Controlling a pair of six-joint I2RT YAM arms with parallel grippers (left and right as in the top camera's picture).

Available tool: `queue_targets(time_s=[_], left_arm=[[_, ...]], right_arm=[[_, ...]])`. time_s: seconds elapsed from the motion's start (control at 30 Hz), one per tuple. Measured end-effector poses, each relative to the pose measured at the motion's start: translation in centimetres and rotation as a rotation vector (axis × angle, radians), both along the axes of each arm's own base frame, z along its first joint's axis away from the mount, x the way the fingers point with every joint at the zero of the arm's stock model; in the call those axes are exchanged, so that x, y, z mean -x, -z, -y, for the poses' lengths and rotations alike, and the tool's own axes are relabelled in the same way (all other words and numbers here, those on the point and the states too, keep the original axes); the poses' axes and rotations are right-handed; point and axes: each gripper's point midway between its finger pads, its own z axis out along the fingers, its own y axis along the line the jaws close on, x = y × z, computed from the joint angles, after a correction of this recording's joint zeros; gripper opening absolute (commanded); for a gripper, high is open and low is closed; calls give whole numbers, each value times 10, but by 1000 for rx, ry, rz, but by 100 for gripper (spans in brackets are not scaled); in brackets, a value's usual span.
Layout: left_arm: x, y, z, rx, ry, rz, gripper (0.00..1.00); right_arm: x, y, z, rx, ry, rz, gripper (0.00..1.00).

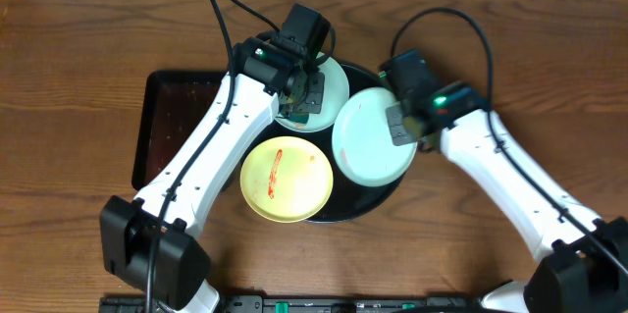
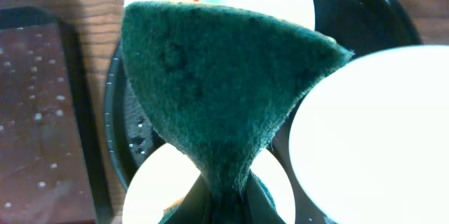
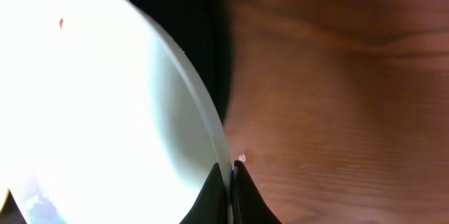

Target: Clean dirty plates on tray and stack at the side

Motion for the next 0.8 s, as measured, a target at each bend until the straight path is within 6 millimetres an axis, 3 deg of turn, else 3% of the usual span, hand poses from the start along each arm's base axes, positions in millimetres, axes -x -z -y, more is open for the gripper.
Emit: queue_targets(time_s=[0.13,0.4,0.67,0.8], left_arm=[[9,1,18,78,107,-44,8],[30,19,60,228,356,-163,8],[48,44,88,257,465,-249,7],[50,54,96,256,483,-269,7]], right_arm=[[6,8,4,-120,-125,-95,1],[26,33,-10,-243,-250,-173,1],[13,30,-14,-275,-225,-127,1],[7,46,-8,-270,-161,-157,1]])
